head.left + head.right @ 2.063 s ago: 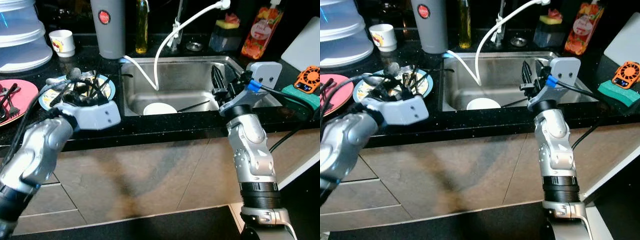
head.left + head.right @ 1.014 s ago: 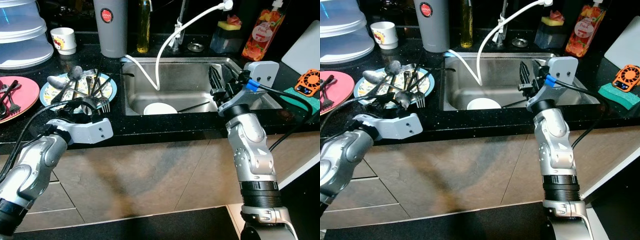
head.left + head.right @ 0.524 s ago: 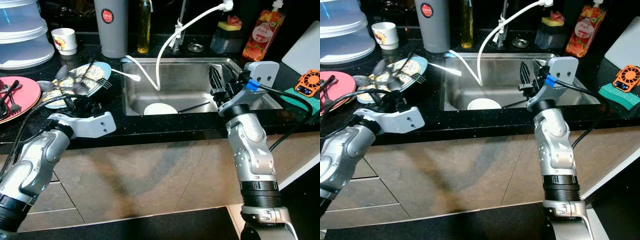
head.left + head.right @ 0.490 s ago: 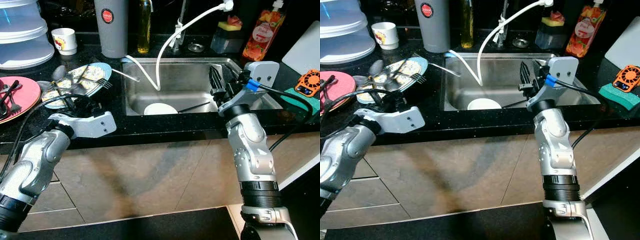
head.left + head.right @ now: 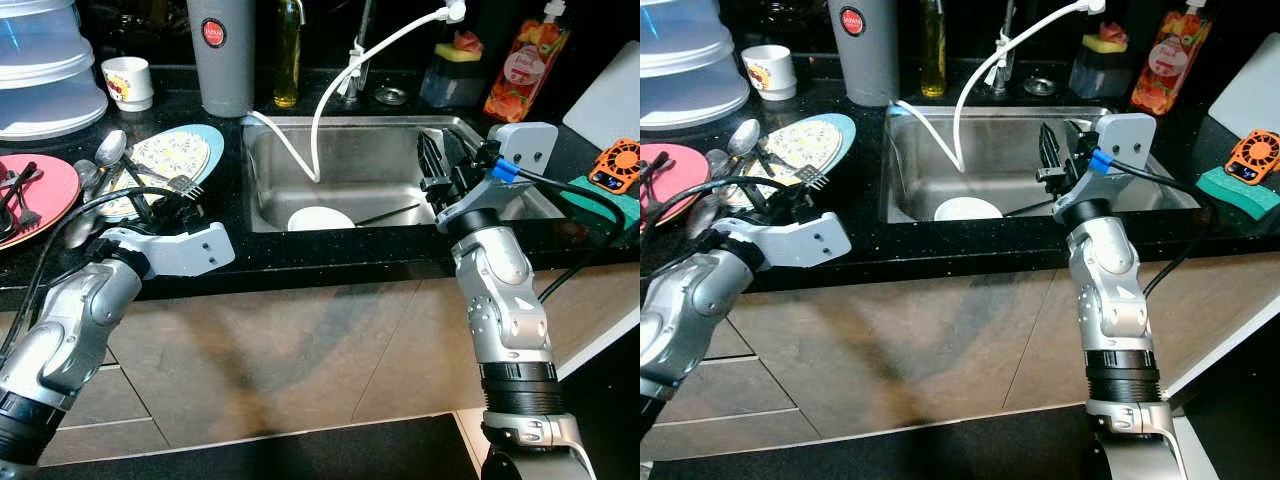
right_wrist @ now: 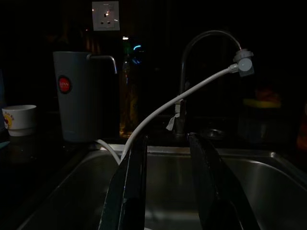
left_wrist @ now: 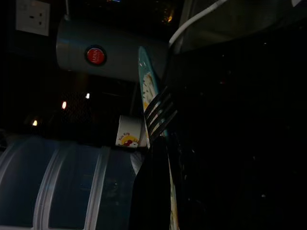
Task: Kitchen organization
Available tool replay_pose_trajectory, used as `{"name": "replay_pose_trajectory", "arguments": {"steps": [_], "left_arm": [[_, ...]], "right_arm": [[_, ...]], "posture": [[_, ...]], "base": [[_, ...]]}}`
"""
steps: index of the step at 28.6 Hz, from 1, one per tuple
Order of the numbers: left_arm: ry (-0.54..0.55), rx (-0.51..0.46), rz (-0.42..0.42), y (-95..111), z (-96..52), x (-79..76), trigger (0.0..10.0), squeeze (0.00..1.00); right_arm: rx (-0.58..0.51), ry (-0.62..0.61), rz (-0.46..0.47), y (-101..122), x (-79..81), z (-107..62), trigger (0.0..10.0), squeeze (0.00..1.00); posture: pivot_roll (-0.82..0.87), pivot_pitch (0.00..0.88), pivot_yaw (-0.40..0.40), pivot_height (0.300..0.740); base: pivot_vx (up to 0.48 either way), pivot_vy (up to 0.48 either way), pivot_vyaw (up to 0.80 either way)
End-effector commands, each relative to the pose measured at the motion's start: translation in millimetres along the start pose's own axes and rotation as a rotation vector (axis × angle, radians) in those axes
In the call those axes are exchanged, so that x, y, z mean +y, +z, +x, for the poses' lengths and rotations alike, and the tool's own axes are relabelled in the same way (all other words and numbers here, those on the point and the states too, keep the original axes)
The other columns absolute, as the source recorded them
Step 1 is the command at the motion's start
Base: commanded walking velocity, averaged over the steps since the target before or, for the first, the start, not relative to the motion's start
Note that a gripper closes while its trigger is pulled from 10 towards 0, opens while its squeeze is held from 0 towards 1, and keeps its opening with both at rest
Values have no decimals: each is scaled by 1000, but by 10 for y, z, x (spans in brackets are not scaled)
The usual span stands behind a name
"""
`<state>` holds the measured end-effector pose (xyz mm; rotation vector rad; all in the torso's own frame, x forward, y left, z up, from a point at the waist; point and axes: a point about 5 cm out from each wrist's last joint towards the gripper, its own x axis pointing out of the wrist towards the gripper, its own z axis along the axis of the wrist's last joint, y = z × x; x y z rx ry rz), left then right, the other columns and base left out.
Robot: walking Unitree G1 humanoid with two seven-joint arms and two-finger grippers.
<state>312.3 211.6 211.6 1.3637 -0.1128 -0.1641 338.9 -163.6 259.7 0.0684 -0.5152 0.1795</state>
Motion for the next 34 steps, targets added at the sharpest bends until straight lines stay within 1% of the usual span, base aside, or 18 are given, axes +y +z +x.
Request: {"name": "replay_pose_trajectory", "arguments": {"steps": [1, 3, 4, 9, 10, 12, 13, 18, 19, 20, 21, 24, 25, 30, 31, 32, 33, 34], "left_arm": [[-193, 76, -93, -120, -50, -358, 10000, 0], [-230, 101, -203, -138, -55, -368, 10000, 0], [-241, 99, -234, -133, -55, -367, 10000, 0], [-255, 91, -243, -117, -31, -320, 10000, 0], [-258, 96, -259, -119, -25, -308, 10000, 604], [-260, 100, -271, -121, -21, -301, 10000, 604], [-263, 99, -285, -116, -14, -293, 10000, 1000], [-276, 67, -281, -58, -2, -249, 10000, 1000], [-278, 25, -274, -9, -4, -210, 10000, 0], [-290, -15, -277, 39, -15, -173, 10000, 0], [-290, -15, -277, 39, -15, -173, 10000, 0], [-346, -110, -332, 161, -79, -50, 10000, 0], [-346, -110, -332, 161, -79, -50, 10000, 0], [-525, -264, -447, 321, -356, 115, 10000, 0], [-540, -300, -485, 345, -413, 172, 10000, 0], [-540, -300, -485, 345, -413, 172, 10000, 0], [-536, -335, -528, 365, -450, 235, 10000, 0], [-497, -362, -594, 378, -447, 315, 10000, 0]], "right_arm": [[4, -12, -1, 5, -46, 5, 10000, 0], [3, -10, 0, 3, -42, 8, 10000, 0], [3, -9, 0, 2, -40, 9, 10000, 0], [3, -7, 1, -2, -36, 16, 10000, 0], [2, -7, 0, -3, -36, 16, 10000, 0], [2, -7, 0, -3, -36, 16, 10000, 0], [2, -8, -1, -3, -37, 16, 10000, 0], [2, -12, -1, 0, -39, 15, 10000, 0], [2, -13, -1, -1, -39, 14, 10000, 0], [2, -14, -1, -2, -40, 11, 10000, 0], [2, -14, -1, -2, -40, 11, 10000, 0], [2, -17, -1, -4, -42, 4, 10000, 0], [2, -17, -1, -4, -42, 4, 10000, 0], [1, -22, -1, -4, -43, -12, 10000, 0], [2, -24, 0, -9, -47, -17, 10000, 0], [2, -24, 0, -9, -47, -17, 10000, 0], [4, -26, 1, -16, -50, -21, 10000, 0], [6, -26, 2, -21, -49, -24, 10000, 0]], "posture": [[134, 44, -64, 740], [134, 44, -64, 740], [134, 44, -64, 740], [136, 37, -63, 740], [135, 33, -61, 740], [135, 33, -61, 740], [135, 33, -61, 740], [133, 36, -56, 740], [133, 38, -54, 740], [133, 38, -54, 740], [133, 38, -54, 740], [133, 40, -51, 740], [133, 40, -51, 740], [134, 45, -43, 740], [134, 45, -43, 740], [134, 45, -43, 740], [134, 45, -43, 740], [147, 53, -46, 740]], "base": [[0, 0, 0], [0, 0, 0], [0, 0, 0], [0, 0, 0], [0, 0, 0], [0, 0, 0], [0, 0, 0], [0, 0, 0], [0, 0, 0], [0, 0, 0], [0, 0, 0], [0, 0, 0], [0, 0, 0], [0, 0, 0], [0, 0, 0], [0, 0, 0], [0, 0, 0], [0, 0, 0]]}}
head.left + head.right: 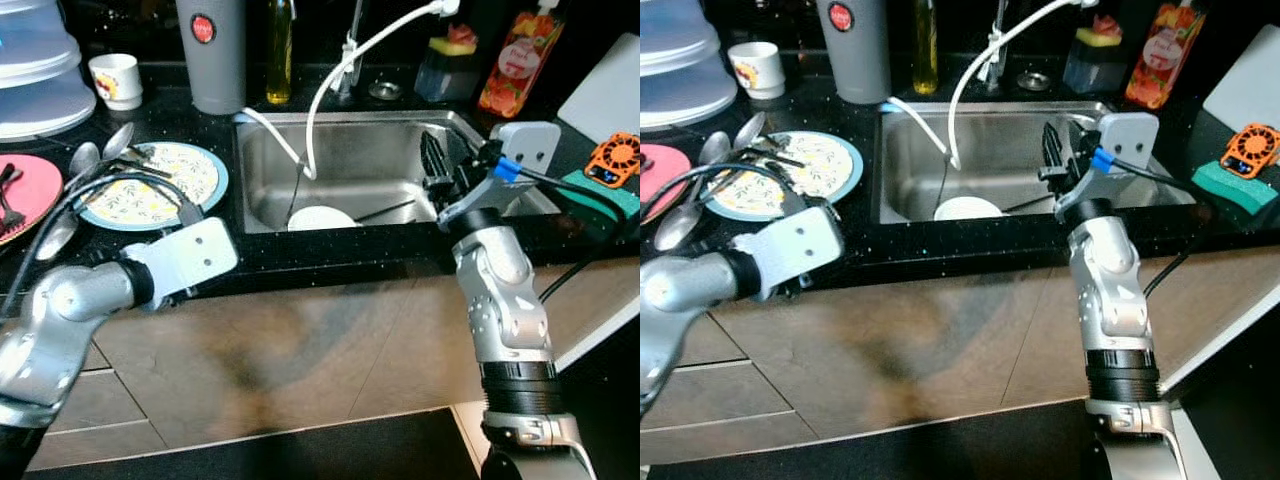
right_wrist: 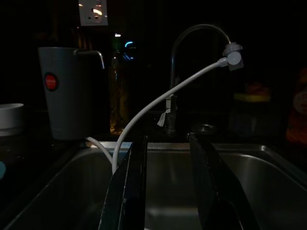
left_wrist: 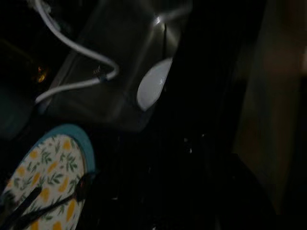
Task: Kitchen organization
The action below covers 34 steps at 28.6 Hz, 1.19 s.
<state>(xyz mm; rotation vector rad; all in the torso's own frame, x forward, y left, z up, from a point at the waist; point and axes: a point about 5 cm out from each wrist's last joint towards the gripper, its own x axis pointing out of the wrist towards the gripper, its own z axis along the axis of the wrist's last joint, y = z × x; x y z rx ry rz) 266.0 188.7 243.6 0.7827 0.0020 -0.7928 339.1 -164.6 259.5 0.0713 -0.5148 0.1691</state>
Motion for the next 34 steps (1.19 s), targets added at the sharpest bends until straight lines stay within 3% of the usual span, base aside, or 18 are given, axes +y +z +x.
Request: {"name": "replay_pose_trajectory", "arguments": {"steps": [1, 2, 3, 5, 6, 9, 11, 13, 18, 20, 24, 27, 28, 29, 32, 34], "left_arm": [[6, -37, -35, 54, -45, 32, 10000, 0], [97, -77, -103, 84, -34, 145, 10000, 0], [306, -58, -210, 27, 64, 374, 10000, 0], [369, -15, -209, -27, 119, 425, 10000, 0], [382, 38, -122, -71, 164, 417, 10000, 0], [363, 71, -47, -103, 201, 381, 10000, 0], [313, 117, 94, -142, 241, 334, 10000, 0], [309, 158, 188, -176, 243, 408, 10000, 0], [368, 226, 264, -225, 219, 621, 10000, 0], [430, 295, 310, -258, 166, 808, 10000, 0], [423, 352, 363, -311, 49, 873, 10000, 0], [457, 390, 329, -367, -67, 928, 10000, 0], [578, 429, 209, -469, -193, 1007, 10000, 0], [578, 429, 209, -469, -193, 1007, 10000, 0], [782, 387, -212, -680, -275, 953, 10000, 0], [856, 369, -371, -770, -289, 902, 10000, 0]], "right_arm": [[6, -15, 2, -20, -39, -23, 10000, 0], [6, -14, 4, -23, -33, -20, 10000, 0], [4, -10, 7, -21, -19, -6, 10000, 0], [3, -9, 8, -19, -14, 0, 10000, 0], [1, -7, 8, -15, -9, 6, 10000, 0], [0, -6, 8, -10, -7, 10, 10000, 0], [-2, -7, 5, 1, -17, 10, 10000, 0], [-3, -15, 0, 9, -38, 0, 10000, 0], [-2, -22, -2, 6, -45, -14, 10000, 0], [-5, -27, 0, 4, -35, -25, 10000, 0], [-8, -38, 3, 5, -38, -43, 10000, 0], [-3, -40, 2, -5, -45, -55, 10000, 0], [1, -37, 3, -18, -41, -60, 10000, 0], [1, -37, 3, -18, -41, -60, 10000, 0], [3, -33, 10, -32, -23, -45, 10000, 0], [3, -26, 14, -33, -8, -34, 10000, 0]], "posture": [[147, 53, -46, 740], [150, 52, -47, 740], [150, 51, -51, 740], [150, 51, -51, 740], [143, 49, -53, 740], [143, 49, -53, 740], [133, 49, -50, 740], [132, 49, -47, 740], [130, 49, -33, 740], [126, 48, -22, 740], [129, 55, -23, 740], [131, 56, -23, 740], [146, 57, -24, 740], [146, 57, -24, 740], [151, 60, -29, 740], [151, 60, -29, 740]], "base": [[0, 0, 0], [0, 0, 0], [0, 0, 0], [0, 0, 0], [0, 0, 0], [0, 0, 0], [0, 0, 0], [0, 0, 0], [0, 0, 0], [0, 0, 0], [0, 0, 0], [0, 0, 0], [0, 0, 0], [0, 0, 0], [0, 0, 0], [0, 0, 0]]}}
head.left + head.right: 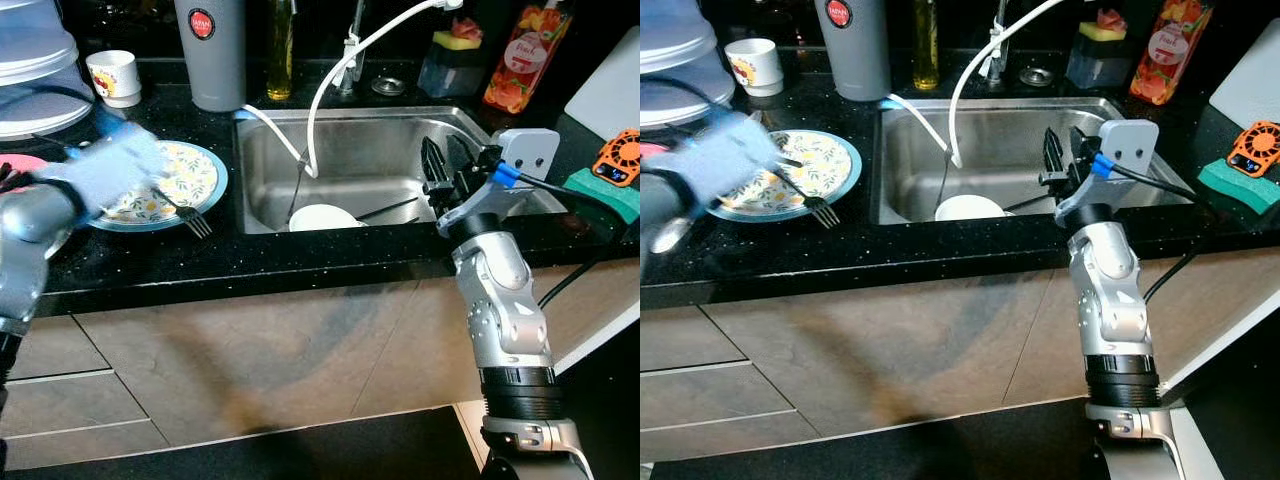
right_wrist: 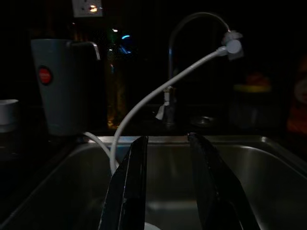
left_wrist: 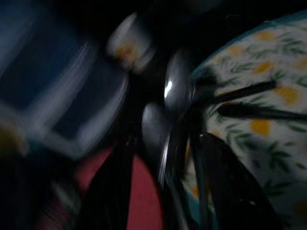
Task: Kitchen organization
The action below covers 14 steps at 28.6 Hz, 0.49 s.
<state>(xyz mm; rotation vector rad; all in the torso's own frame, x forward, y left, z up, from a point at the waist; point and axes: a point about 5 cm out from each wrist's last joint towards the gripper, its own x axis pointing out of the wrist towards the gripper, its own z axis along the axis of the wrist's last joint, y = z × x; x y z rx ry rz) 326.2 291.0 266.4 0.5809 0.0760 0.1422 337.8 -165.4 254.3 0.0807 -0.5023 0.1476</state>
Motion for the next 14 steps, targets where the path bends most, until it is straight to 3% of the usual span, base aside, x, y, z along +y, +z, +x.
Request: {"name": "replay_pose_trajectory", "arguments": {"steps": [1, 4, 5, 8, 14], "left_arm": [[22, 81, -128, -171, -6, -39, 10000, 0], [78, 147, -275, -284, -21, 11, 10000, 0], [78, 147, -275, -284, -21, 11, 10000, 0], [6, 174, -420, -330, -17, 13, 10000, 0], [-93, 184, -470, -267, -62, -46, 10000, 0]], "right_arm": [[-8, 1, 10, 5, 4, 7, 10000, 0], [-6, 6, 10, 5, 6, 8, 10000, 0], [-6, 6, 10, 5, 6, 8, 10000, 0], [-4, 4, 9, 2, -3, 9, 10000, 0], [-10, 1, 9, 13, 0, 10, 10000, 0]], "posture": [[151, 60, -29, 740], [151, 60, -29, 740], [151, 60, -29, 740], [160, 64, -36, 740], [160, 64, -36, 740]], "base": [[0, 0, 0], [0, 0, 0], [0, 0, 0], [0, 0, 0], [0, 0, 0]]}}
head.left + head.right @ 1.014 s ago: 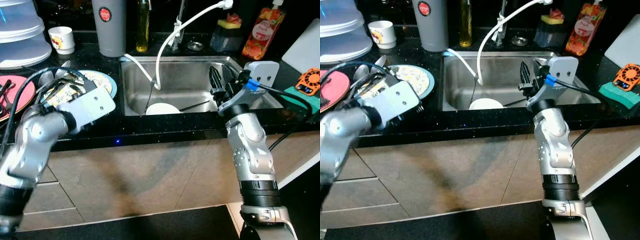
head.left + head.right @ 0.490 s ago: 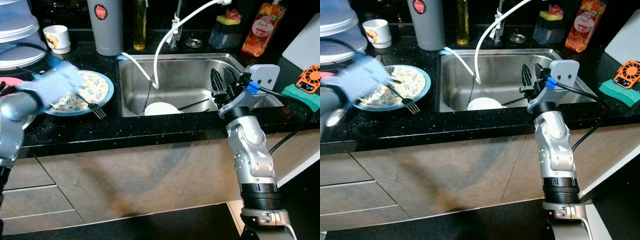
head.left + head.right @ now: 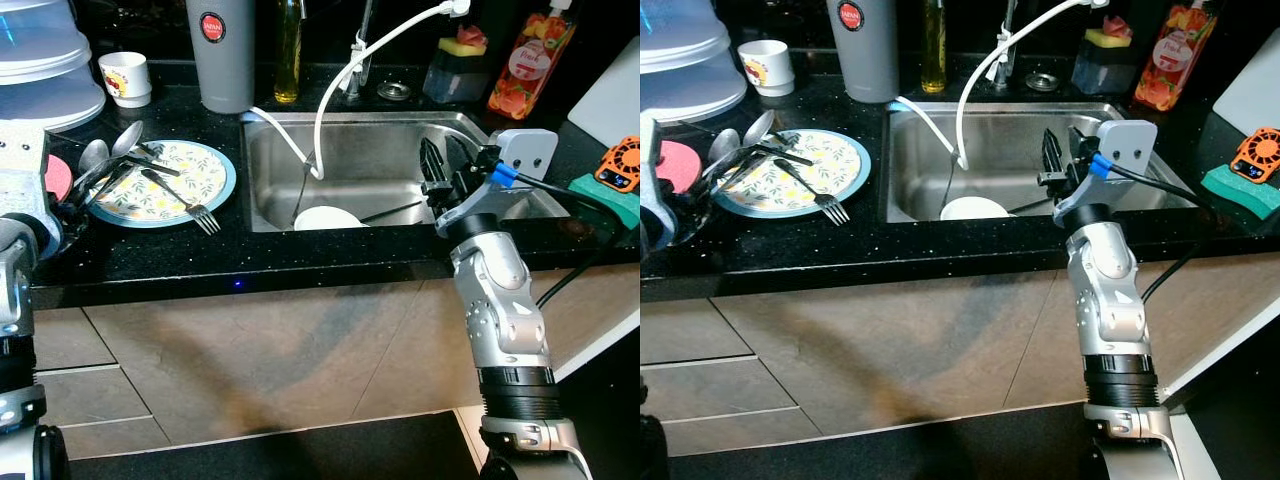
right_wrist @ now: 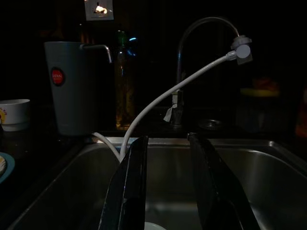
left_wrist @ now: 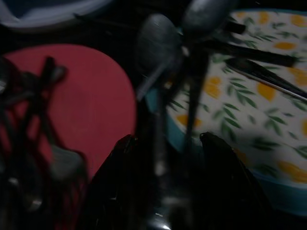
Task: Kitchen organization
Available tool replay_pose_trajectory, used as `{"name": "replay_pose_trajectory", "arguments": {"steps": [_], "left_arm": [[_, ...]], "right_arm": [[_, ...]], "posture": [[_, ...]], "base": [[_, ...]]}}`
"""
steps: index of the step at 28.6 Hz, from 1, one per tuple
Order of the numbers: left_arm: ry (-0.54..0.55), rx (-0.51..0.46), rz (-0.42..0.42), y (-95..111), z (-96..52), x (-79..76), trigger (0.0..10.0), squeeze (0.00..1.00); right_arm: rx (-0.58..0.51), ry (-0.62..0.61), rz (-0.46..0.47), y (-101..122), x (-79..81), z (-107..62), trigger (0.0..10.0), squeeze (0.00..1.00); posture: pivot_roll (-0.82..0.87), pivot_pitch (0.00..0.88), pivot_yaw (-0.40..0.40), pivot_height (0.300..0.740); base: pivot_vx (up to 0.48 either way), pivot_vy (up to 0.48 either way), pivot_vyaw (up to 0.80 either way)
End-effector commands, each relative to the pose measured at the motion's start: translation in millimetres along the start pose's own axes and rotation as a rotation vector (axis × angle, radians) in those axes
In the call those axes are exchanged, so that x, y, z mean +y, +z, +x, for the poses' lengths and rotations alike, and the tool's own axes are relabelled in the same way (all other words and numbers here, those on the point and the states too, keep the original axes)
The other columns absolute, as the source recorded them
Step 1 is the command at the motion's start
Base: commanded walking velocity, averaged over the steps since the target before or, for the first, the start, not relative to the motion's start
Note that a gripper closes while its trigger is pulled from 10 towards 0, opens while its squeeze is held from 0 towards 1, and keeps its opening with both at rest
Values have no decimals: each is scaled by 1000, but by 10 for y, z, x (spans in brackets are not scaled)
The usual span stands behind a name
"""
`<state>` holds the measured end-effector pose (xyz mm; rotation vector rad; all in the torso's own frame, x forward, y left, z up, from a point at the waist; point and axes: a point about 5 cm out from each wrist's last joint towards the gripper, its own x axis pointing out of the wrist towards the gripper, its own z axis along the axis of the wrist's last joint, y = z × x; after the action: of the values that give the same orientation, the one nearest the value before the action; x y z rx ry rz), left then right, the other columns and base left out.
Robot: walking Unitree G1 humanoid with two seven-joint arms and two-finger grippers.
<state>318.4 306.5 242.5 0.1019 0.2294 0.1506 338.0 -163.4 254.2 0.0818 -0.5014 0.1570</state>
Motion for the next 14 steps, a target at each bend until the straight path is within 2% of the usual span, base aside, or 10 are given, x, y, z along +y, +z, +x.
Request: {"name": "replay_pose_trajectory", "arguments": {"steps": [1, 6, 8, 11, 12, 13, 14], "left_arm": [[-45, 16, -7, -7, -33, -73, 10000, 0], [-90, 25, -40, -46, -103, -157, 10000, 0], [-43, 17, -53, -97, -137, -178, 10000, 0], [37, -66, -113, -93, -196, -175, 10000, 0], [55, -79, -114, -96, -213, -166, 10000, 953], [66, -87, -109, -98, -226, -158, 10000, 1000], [70, -87, -102, -99, -237, -156, 10000, 1000]], "right_arm": [[-12, -10, 6, 18, -21, 5, 10000, 0], [-8, -12, 4, 9, -32, -8, 10000, 0], [-7, -11, 4, 7, -35, -9, 10000, 0], [-7, -3, 6, 8, -23, 9, 10000, 0], [-6, 2, 7, 8, -15, 17, 10000, 0], [-6, 6, 7, 8, -9, 22, 10000, 0], [-5, 9, 7, 7, -7, 26, 10000, 0]], "posture": [[160, 64, -36, 740], [159, 64, -25, 740], [164, 65, -29, 740], [168, 67, -38, 740], [170, 67, -41, 740], [170, 67, -41, 740], [173, 67, -46, 740]], "base": [[0, 0, 0], [0, 0, 0], [0, 0, 0], [0, 0, 0], [0, 0, 0], [0, 0, 0], [0, 0, 0]]}}
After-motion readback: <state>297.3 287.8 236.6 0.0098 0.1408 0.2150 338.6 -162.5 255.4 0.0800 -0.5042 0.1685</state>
